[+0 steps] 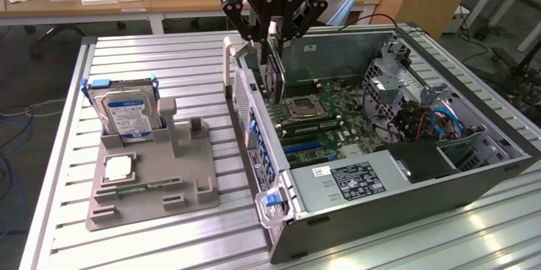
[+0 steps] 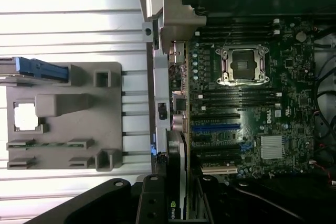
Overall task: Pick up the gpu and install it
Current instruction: 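Pick up the gpu and move the gpu toward the slot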
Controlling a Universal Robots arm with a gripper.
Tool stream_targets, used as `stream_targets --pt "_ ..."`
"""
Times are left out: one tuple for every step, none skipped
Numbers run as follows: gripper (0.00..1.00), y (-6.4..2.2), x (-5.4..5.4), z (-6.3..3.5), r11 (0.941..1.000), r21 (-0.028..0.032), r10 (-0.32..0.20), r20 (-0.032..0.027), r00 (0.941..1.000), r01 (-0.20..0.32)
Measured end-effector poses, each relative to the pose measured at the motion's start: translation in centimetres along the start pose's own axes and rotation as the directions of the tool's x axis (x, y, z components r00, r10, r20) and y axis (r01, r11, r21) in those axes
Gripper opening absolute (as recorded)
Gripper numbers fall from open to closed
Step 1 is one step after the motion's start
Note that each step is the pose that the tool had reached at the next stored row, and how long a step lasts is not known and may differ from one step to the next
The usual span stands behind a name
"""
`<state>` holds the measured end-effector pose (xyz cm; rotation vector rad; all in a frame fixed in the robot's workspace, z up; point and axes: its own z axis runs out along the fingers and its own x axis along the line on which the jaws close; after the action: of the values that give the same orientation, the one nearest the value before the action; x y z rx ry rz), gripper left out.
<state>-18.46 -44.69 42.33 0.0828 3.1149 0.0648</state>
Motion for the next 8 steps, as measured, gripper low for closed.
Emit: stream_targets --pt "0.27 0.02 -0.08 0.00 1.0000 0.0000 0.000 0.0000 1.0000 0.000" --pt "0.27 0.03 -0.17 0.00 1.0000 0.0000 0.000 0.0000 1.0000 0.000" --pt "0.27 0.05 -0.27 0.01 1.0000 0.0000 0.000 0.0000 1.0000 0.000" --pt "0.27 0.07 -0.35 0.01 1.0000 0.0000 0.000 0.0000 1.0000 0.000" --pt "0.27 0.08 -0.42 0.01 1.0000 0.0000 0.000 0.0000 1.0000 0.000" --pt "0.27 0.10 -0.49 0.02 1.0000 -0.0001 0.000 0.0000 1.0000 0.000" --pt "0.27 0.12 -0.56 0.02 1.0000 0.0000 0.000 0.0000 1.0000 0.000" --pt "0.27 0.14 -0.63 0.02 1.0000 0.0000 0.000 0.0000 1.0000 0.000"
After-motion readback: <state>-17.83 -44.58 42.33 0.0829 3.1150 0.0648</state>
